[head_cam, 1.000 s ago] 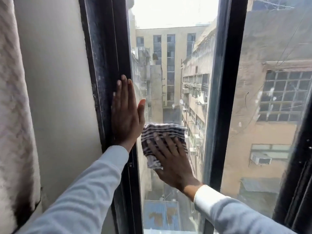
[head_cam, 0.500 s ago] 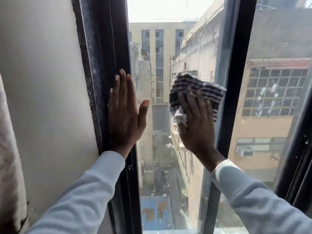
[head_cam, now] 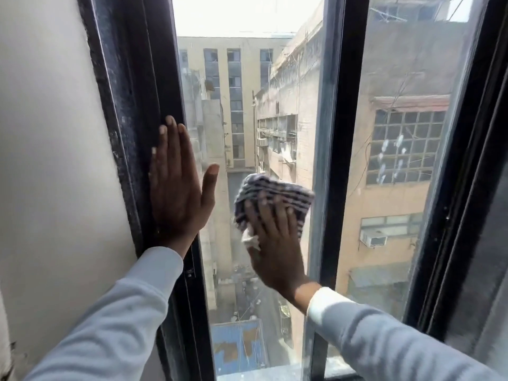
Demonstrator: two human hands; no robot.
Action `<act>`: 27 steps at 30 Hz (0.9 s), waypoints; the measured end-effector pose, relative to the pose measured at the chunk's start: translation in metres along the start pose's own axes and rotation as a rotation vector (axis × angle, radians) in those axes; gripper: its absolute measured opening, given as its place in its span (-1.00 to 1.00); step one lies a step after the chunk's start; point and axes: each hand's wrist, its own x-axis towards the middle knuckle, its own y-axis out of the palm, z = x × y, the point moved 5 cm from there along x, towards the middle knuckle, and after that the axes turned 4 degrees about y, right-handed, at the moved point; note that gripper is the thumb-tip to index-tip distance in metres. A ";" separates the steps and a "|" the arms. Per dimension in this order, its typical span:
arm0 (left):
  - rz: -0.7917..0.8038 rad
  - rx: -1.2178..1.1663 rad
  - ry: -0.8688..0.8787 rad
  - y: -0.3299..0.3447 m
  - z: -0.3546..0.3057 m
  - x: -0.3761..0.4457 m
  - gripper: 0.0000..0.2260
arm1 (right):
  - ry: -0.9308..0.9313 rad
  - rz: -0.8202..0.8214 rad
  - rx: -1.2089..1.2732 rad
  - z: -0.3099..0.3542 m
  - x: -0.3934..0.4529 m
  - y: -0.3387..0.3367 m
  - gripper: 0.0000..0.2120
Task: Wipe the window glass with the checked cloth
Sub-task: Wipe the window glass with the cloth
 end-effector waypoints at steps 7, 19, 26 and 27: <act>-0.006 0.018 -0.003 -0.003 -0.001 -0.002 -0.27 | -0.040 -0.181 -0.045 -0.015 0.100 -0.022 -0.32; -0.026 -0.051 -0.024 -0.006 -0.003 0.001 -0.28 | 0.015 -0.287 -0.018 -0.041 0.110 -0.024 -0.39; -0.017 -0.040 0.003 -0.006 -0.005 -0.001 -0.28 | -0.484 -0.179 -0.092 -0.003 0.041 0.000 -0.47; -0.022 -0.045 0.008 -0.006 -0.005 -0.001 -0.28 | -0.409 -0.231 -0.097 -0.011 0.068 -0.007 -0.47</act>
